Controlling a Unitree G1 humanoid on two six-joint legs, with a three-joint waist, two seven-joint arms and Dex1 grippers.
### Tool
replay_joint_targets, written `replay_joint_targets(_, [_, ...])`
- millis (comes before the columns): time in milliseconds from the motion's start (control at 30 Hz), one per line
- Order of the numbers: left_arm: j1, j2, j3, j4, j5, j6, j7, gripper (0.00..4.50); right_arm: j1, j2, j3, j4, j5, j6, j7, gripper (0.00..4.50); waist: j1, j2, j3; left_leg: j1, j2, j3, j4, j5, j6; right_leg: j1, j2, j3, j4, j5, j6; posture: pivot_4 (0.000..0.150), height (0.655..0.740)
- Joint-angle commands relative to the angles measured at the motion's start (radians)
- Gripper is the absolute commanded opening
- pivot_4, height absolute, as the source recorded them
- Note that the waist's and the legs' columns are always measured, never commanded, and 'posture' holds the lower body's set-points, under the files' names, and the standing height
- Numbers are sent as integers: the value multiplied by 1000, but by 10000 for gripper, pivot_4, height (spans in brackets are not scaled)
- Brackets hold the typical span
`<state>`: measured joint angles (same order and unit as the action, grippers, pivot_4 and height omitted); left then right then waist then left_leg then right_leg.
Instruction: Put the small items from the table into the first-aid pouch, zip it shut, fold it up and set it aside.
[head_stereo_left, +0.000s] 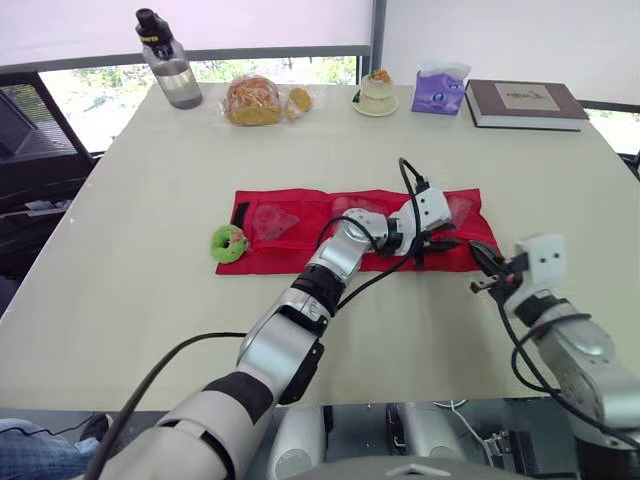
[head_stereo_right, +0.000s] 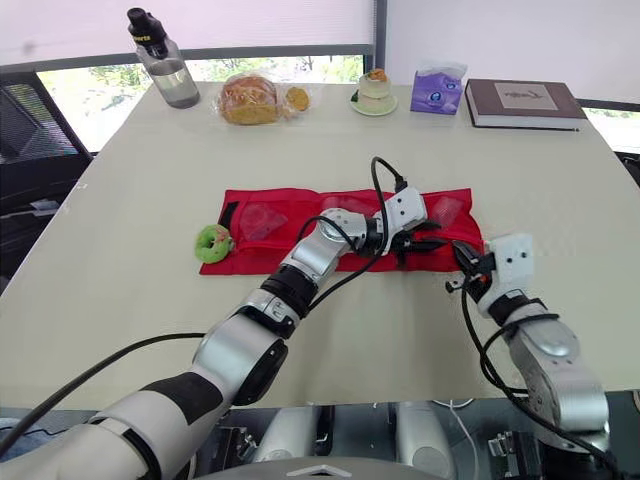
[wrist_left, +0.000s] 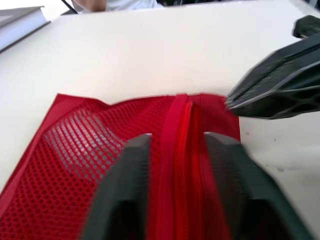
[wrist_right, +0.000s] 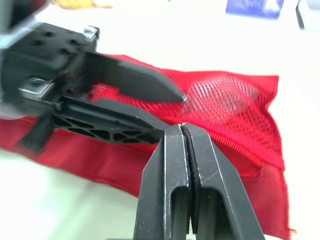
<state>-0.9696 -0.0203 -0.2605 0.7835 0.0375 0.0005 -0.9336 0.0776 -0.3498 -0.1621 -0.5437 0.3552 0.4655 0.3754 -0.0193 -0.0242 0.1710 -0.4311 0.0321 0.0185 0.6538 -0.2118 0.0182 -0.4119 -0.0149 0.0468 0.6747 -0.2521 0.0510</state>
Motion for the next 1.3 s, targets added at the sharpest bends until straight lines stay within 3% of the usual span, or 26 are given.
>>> replay_joint_targets(33, [20,48,32,-183,-89,77,-105,34543,2,-15,-29,2,-12,-77,18,0,-3,0,0,0,0,0,0,0,0,0,0,0,1,0,0,1500,7400])
replay_joint_targets(133, [67,134,76,-391,-214,234,-214,45000,6,-11,-37,32,12,-60,20,8872,-10,0,0,0,1,0,0,0,0,0,1,0,1,1,-2,1500,7400])
replay_joint_targets(367, [193,465,149,-625,-355,421,-403,45000,-14,6,-58,133,41,-15,-8,43378,-20,1,0,2,4,0,0,0,0,0,2,1,3,1,-4,1500,7400])
replay_joint_targets(600, [332,759,255,-871,-511,571,-522,45000,-123,68,-106,259,126,109,-84,43378,-18,1,0,1,6,0,0,0,0,0,-1,1,2,1,-4,1500,7400])
replay_joint_targets(800, [440,881,345,-1029,-617,653,-489,45000,-157,62,-98,304,150,169,-82,43378,-14,1,1,2,6,0,0,0,0,0,-2,2,2,1,-5,1500,7400])
replay_joint_targets(1100, [490,902,429,-1121,-703,718,-349,45000,-143,-27,-134,278,102,159,-102,1306,-17,1,1,2,6,1,0,0,0,0,0,2,2,-1,-5,1500,7400])
replay_joint_targets(1300, [505,913,447,-1160,-750,744,-287,45000,-103,-131,-199,266,51,149,-127,423,-3,1,1,1,5,2,0,0,0,0,-1,2,1,0,-2,1500,7400])
